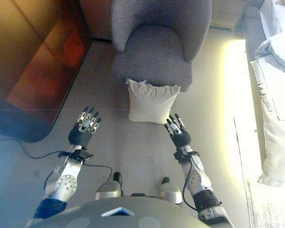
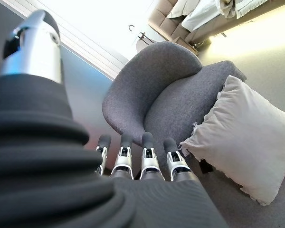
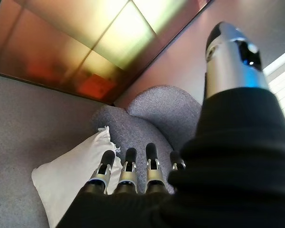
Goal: Pick up the cushion and take it to the sofa
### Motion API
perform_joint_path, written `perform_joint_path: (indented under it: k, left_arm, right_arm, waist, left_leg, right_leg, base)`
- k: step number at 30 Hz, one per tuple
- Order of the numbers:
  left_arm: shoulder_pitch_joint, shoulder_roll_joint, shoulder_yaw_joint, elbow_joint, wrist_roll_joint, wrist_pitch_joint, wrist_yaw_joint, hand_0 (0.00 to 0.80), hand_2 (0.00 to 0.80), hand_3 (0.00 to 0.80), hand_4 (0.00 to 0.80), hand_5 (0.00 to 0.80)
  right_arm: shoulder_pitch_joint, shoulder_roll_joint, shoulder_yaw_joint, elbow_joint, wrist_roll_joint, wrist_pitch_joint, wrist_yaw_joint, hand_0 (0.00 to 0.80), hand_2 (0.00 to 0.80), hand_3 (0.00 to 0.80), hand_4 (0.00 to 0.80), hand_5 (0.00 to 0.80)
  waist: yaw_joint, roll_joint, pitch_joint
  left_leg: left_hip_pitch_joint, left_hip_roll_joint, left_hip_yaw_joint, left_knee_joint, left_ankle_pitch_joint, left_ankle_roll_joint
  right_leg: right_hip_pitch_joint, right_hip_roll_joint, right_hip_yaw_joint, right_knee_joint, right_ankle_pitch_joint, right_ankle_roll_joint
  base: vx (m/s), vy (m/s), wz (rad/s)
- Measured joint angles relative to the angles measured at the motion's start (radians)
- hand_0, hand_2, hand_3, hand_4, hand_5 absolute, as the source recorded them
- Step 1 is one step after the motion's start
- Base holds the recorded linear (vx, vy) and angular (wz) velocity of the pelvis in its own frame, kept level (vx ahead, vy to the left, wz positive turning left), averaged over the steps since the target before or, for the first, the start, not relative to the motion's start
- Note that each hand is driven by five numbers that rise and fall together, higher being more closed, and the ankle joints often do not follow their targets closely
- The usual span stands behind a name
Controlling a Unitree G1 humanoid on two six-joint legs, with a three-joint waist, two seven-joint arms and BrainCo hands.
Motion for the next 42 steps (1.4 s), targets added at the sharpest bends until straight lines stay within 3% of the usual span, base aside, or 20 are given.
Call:
perform_joint_path:
  k: [29,36,39,40,41,42]
  left_arm:
    - [0.036,-0.001,0.008,0.0,-0.018,-0.002,-0.009,0.0,0.0,0.0,0.0,0.0]
    - [0.025,-0.001,0.008,0.007,-0.015,-0.002,0.009,0.0,0.0,0.0,0.0,0.0]
    - [-0.002,0.0,0.009,0.012,-0.006,-0.002,0.021,0.0,0.0,0.0,0.0,0.0]
    - [-0.027,-0.003,0.008,0.02,0.002,-0.002,0.02,0.0,0.0,0.0,0.0,0.0]
    - [-0.063,-0.018,0.007,0.038,0.003,-0.002,0.02,0.0,0.0,0.0,0.0,0.0]
    - [-0.081,-0.019,0.008,0.042,0.003,-0.002,0.02,0.0,0.0,0.0,0.0,0.0]
  right_arm:
    - [0.031,-0.003,-0.001,0.0,-0.009,0.016,0.018,0.0,0.0,0.0,0.0,0.0]
    - [0.029,-0.004,-0.001,0.0,-0.009,0.016,0.016,0.0,0.0,0.0,0.0,0.0]
    - [0.027,-0.002,-0.003,0.0,-0.008,0.022,0.014,0.0,0.0,0.0,0.0,0.0]
    - [0.022,0.003,-0.003,-0.001,-0.008,0.021,0.008,0.0,0.0,0.0,0.0,0.0]
    - [0.016,-0.012,-0.006,-0.005,-0.008,0.02,-0.003,0.0,0.0,0.0,0.0,0.0]
    - [0.021,-0.013,-0.011,-0.008,-0.007,0.017,-0.007,0.0,0.0,0.0,0.0,0.0]
  waist:
    - [0.0,0.003,0.002]
    - [-0.001,0.016,0.014]
    - [0.001,0.013,0.024]
    - [-0.001,0.014,0.038]
    - [-0.004,0.041,0.063]
    - [-0.008,0.053,0.073]
  left_leg:
    - [0.005,0.0,0.014,0.002,-0.001,0.001]
    - [-0.003,-0.012,0.016,0.022,-0.011,0.012]
    - [-0.029,-0.032,0.017,0.074,-0.045,0.034]
    - [-0.062,-0.045,0.015,0.136,-0.077,0.055]
    - [-0.109,-0.04,0.008,0.223,-0.121,0.081]
    - [-0.136,-0.04,0.001,0.274,-0.143,0.081]
  right_leg:
    - [-0.003,-0.002,0.012,0.001,0.0,0.0]
    - [-0.022,-0.023,0.019,0.044,-0.014,0.01]
    - [-0.063,-0.059,0.023,0.149,-0.06,0.022]
    - [-0.112,-0.09,0.028,0.261,-0.089,0.028]
    - [-0.198,-0.111,0.049,0.432,-0.089,0.024]
    - [-0.259,-0.129,0.076,0.559,-0.075,0.011]
  base:
    - [0.023,0.032,-0.01]
    - [0.029,0.113,-0.01]
    - [-0.033,0.198,0.07]
    - [-0.008,0.259,0.17]
    - [0.027,0.212,0.29]
    - [0.06,0.156,0.43]
